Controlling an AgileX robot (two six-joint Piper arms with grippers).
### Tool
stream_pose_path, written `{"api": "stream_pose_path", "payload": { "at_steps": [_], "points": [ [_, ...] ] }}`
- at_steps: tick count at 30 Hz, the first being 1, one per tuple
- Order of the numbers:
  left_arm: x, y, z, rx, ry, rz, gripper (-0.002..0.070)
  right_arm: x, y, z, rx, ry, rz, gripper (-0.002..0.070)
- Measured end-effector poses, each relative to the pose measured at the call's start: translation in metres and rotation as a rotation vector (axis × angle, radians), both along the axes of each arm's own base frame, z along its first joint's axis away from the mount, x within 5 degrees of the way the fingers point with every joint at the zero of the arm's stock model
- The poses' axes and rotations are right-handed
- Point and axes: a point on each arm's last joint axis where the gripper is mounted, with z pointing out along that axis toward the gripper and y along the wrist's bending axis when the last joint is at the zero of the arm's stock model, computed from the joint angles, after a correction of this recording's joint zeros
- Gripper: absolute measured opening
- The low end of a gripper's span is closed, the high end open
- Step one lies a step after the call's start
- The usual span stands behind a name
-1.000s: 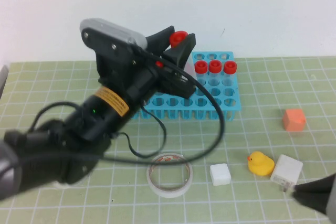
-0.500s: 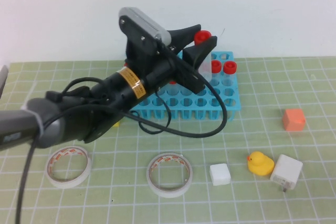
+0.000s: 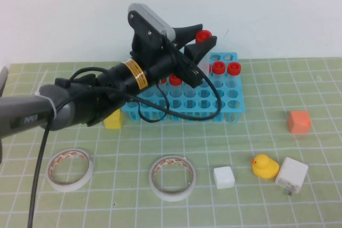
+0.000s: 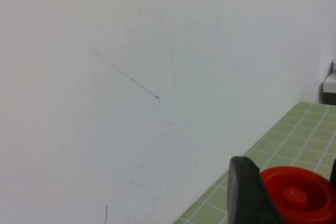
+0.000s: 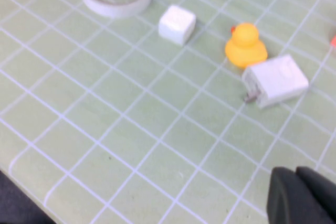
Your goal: Place the test tubes
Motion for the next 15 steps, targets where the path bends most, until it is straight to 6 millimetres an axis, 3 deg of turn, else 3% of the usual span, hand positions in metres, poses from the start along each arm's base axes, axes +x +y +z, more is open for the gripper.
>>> {"api": "stream_pose_path", "payload": {
  "at_steps": [7,15],
  "points": [
    [0.011,-0.002,-0.012,0.021,0.037,-0.04,0.0269,0.0,-0.003,-0.012,-0.018,0.023,-0.034,0.0006],
    [0.022,-0.002,-0.037,0.004,0.081,0.012,0.0269,0.001,-0.004,-0.012,-0.02,0.013,-0.047,0.0006]
  ]
}}
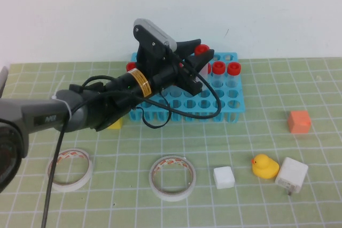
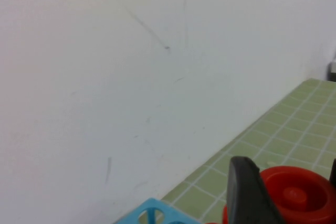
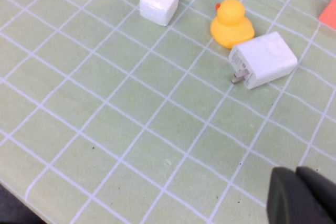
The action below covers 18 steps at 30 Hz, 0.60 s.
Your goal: Place the test tubes
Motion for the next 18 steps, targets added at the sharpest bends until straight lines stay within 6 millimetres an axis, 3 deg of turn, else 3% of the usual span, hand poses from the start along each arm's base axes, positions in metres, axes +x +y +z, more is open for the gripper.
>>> {"api": "stream_pose_path", "payload": {
  "at_steps": [11,18],
  "points": [
    [0.013,-0.002,-0.019,-0.024,0.04,0.025,0.0268,0.0,0.0,0.0,0.001,0.0,-0.003,0.0006],
    [0.024,-0.012,-0.015,-0.005,0.006,-0.043,0.0268,0.0,0.0,0.0,0.002,-0.002,-0.005,0.0006]
  ]
}}
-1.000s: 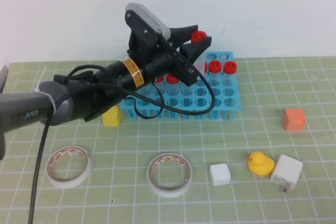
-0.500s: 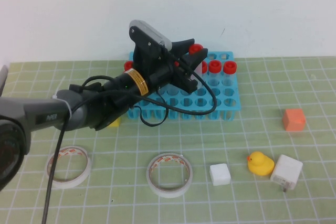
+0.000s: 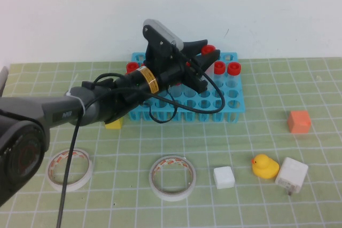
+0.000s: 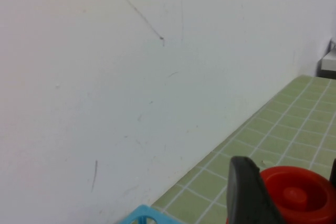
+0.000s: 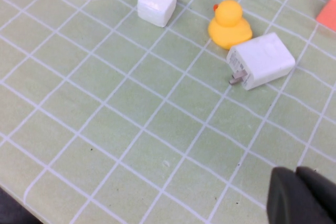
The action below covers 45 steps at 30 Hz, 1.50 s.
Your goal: Place the test tubes
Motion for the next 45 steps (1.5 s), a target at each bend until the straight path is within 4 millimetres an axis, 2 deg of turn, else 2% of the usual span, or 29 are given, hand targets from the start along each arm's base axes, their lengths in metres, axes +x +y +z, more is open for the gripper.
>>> {"api": "stream_pose_path", "payload": {
  "at_steps": [3,9,22,29,38,40,43,45],
  "points": [
    [0.001,-0.001,-0.002,0.009,-0.003,-0.007,0.0268,0.0,0.0,0.0,0.0,0.0,0.0,0.0006],
    [0.005,-0.002,-0.02,0.041,0.039,0.003,0.0268,0.001,-0.001,0.0,-0.001,-0.01,-0.017,0.0005],
    [0.008,0.0,-0.025,0.019,0.028,0.035,0.0268,0.003,-0.002,-0.006,0.001,-0.023,-0.042,0.0004],
    [0.01,0.0,-0.039,0.073,0.039,0.044,0.0268,0.003,-0.002,-0.006,0.0,-0.023,-0.042,0.0002],
    [0.009,-0.001,-0.041,0.103,0.028,0.034,0.0269,0.003,-0.002,-0.006,0.0,-0.025,-0.042,0.0002],
    [0.009,-0.001,-0.041,0.105,0.029,0.035,0.0311,0.003,-0.002,-0.006,0.001,-0.026,-0.041,0.0002],
    [0.008,-0.002,-0.041,0.104,0.044,0.018,0.0432,0.003,-0.002,-0.006,0.0,-0.027,-0.041,0.0002],
    [0.007,-0.002,-0.036,0.105,0.055,0.013,0.047,0.003,-0.002,-0.006,0.0,-0.027,-0.041,0.0002]
  ]
}}
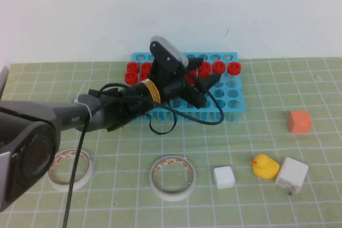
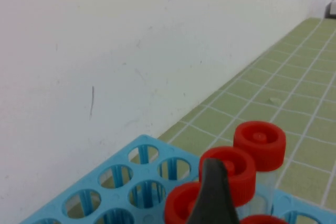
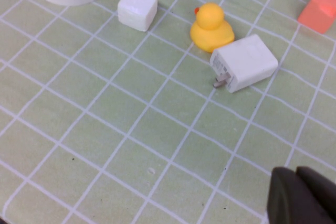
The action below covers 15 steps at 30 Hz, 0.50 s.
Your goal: Place the test tubes
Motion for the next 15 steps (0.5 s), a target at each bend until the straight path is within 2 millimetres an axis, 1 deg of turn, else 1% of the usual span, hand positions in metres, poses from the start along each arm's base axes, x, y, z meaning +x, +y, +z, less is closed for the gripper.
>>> {"api": "stream_pose_path", "payload": {
  "at_steps": [3,5,7,10,12,14,15],
  "points": [
    [-0.002,0.001,0.018,-0.01,-0.016,-0.002,0.0463,0.0,0.0,0.0,0.0,0.0,0.0,0.0002],
    [-0.004,0.001,0.036,-0.023,-0.043,0.0,0.0428,0.0,0.0,0.0,0.0,0.0,0.0,0.0002],
    [-0.007,0.004,0.056,-0.045,-0.062,0.007,0.0361,0.0,0.0,0.0,-0.001,-0.002,0.0,0.0002],
    [-0.01,0.012,0.088,-0.052,-0.065,0.047,0.0223,0.0,0.0,0.0,-0.001,-0.006,0.0,0.0002],
    [-0.014,0.021,0.111,-0.01,-0.078,0.097,0.012,0.0,0.0,0.0,0.0,-0.007,0.001,0.0002],
    [-0.02,0.029,0.136,0.062,-0.104,0.156,0.0055,0.0,0.001,0.001,0.005,-0.01,0.005,0.0002],
    [-0.024,0.035,0.148,0.113,-0.117,0.193,0.0036,0.0,0.001,0.001,0.008,-0.012,0.007,0.0002]
  ]
}}
